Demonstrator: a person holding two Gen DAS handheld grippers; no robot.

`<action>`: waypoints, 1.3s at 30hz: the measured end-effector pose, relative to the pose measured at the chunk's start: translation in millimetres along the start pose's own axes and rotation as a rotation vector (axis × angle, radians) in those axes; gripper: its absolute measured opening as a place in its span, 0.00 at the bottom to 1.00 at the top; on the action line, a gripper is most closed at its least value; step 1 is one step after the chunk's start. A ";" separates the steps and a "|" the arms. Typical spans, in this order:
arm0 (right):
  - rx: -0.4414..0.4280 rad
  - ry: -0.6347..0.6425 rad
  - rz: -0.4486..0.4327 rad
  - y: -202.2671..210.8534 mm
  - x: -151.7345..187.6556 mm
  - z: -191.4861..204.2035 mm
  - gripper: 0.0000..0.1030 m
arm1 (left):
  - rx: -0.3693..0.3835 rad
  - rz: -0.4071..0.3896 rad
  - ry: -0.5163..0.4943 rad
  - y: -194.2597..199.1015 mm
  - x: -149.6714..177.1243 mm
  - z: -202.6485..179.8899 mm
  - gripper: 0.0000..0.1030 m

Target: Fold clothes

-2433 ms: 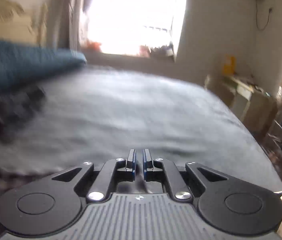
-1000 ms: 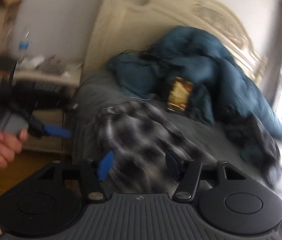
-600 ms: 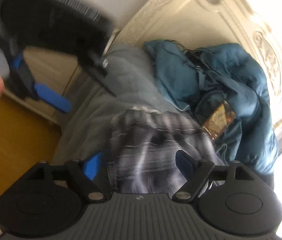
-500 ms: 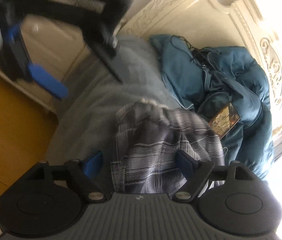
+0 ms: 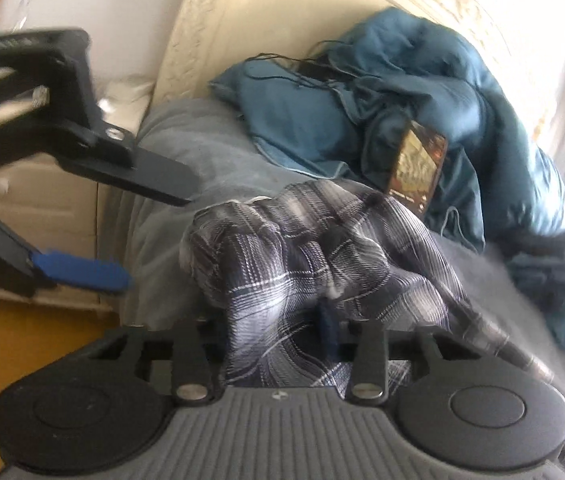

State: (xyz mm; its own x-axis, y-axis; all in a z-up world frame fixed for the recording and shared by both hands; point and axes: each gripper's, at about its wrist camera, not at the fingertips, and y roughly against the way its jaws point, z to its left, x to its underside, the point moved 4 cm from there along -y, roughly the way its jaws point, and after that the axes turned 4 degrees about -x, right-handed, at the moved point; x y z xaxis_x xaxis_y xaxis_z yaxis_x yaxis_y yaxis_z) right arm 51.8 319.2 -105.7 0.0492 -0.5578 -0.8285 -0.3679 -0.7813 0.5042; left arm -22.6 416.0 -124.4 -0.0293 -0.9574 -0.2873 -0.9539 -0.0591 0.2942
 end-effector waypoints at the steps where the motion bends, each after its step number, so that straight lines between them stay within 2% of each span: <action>1: -0.003 -0.022 -0.005 0.4 -0.3 -2.8 0.31 | 0.016 0.014 0.015 -6.0 -1.4 0.1 0.83; 6: -0.014 -0.084 -0.029 5.4 2.1 -11.7 0.27 | 0.011 0.068 0.052 -33.7 -7.9 2.6 0.86; 10: -0.017 -0.080 -0.040 5.2 3.6 -12.9 0.27 | 0.022 0.071 0.020 -42.8 -9.8 -8.7 0.87; 13: -0.007 -0.067 -0.054 5.4 5.4 -10.9 0.27 | 0.016 0.062 -0.018 -48.8 -9.0 -19.2 0.75; 16: 0.004 -0.059 -0.072 7.9 4.8 -10.3 0.22 | -0.036 0.039 -0.096 -53.2 -7.4 -31.1 0.50; 20: 0.017 -0.082 -0.108 16.9 -1.1 -18.1 0.19 | -0.031 0.009 -0.146 -53.0 -5.8 -54.5 0.39; 24: 0.052 -0.138 -0.170 42.4 -9.3 -37.1 0.19 | -0.010 -0.002 -0.278 -54.0 7.4 -104.2 0.37; 28: 0.116 -0.236 -0.243 82.5 -9.2 -73.7 0.19 | 0.043 0.028 -0.396 -67.6 33.4 -163.5 0.35; 32: 0.196 -0.339 -0.305 127.8 1.5 -119.2 0.19 | 0.100 0.092 -0.473 -94.5 72.3 -219.5 0.35; 36: 0.297 -0.418 -0.350 174.7 27.8 -165.3 0.19 | 0.147 0.171 -0.574 -122.0 130.2 -270.2 0.35; 39: 0.370 -0.491 -0.368 212.2 60.8 -198.0 0.19 | 0.168 0.245 -0.640 -144.9 184.3 -298.1 0.35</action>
State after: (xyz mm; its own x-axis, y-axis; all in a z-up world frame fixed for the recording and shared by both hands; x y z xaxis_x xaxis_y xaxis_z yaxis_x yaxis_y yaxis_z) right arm 160.5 64.0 -0.8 -0.1610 -0.0177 -0.9868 -0.7031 -0.6996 0.1273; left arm 199.2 163.8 51.8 -0.3698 -0.5800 -0.7258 -0.9291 0.2308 0.2890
